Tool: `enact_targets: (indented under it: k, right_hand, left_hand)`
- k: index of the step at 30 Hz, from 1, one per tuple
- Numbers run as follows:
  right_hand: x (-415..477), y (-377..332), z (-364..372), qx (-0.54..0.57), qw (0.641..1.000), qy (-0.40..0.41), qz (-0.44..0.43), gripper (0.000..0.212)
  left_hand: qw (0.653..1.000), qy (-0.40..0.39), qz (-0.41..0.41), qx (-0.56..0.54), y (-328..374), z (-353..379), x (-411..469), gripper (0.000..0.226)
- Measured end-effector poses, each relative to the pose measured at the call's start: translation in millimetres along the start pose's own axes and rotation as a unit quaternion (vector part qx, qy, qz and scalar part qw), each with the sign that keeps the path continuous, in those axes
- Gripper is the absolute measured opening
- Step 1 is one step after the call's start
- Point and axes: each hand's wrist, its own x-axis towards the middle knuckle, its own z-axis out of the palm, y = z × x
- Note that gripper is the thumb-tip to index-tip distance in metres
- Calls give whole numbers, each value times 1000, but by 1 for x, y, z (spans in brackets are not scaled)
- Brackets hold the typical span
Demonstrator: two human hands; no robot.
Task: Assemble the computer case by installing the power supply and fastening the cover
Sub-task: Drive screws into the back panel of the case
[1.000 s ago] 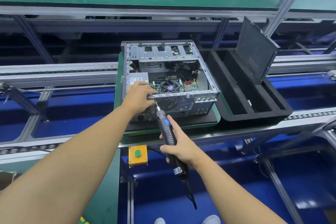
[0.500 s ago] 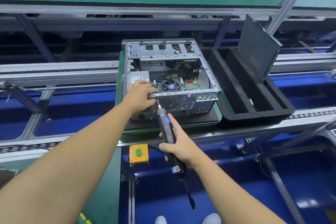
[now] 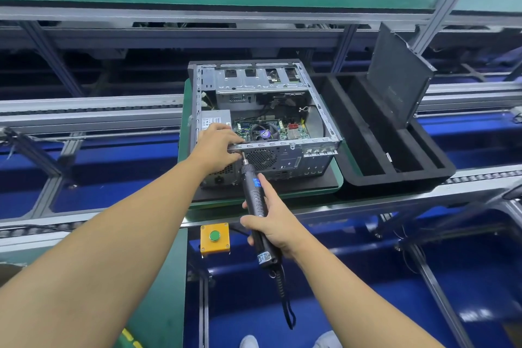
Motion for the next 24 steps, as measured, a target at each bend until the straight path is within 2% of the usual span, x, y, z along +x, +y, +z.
enact_targets:
  k: [10,14,18,24]
  right_hand:
    - [1,-2,2,28,1000,-11,3,119]
    - [-5,-2,-10,9,1000,-24,-2,113]
    - [-19,-8,-26,-28,999,-34,-13,108]
    - [-25,-27,-37,-11,999,-13,-39,106]
  left_hand:
    - [1000,2,10,11,-1,0,0,43]
    - [1000,-16,17,15,-3,-1,0,44]
    - [1000,9,17,10,-4,3,0,43]
    - [998,11,26,55,-1,6,-5,42]
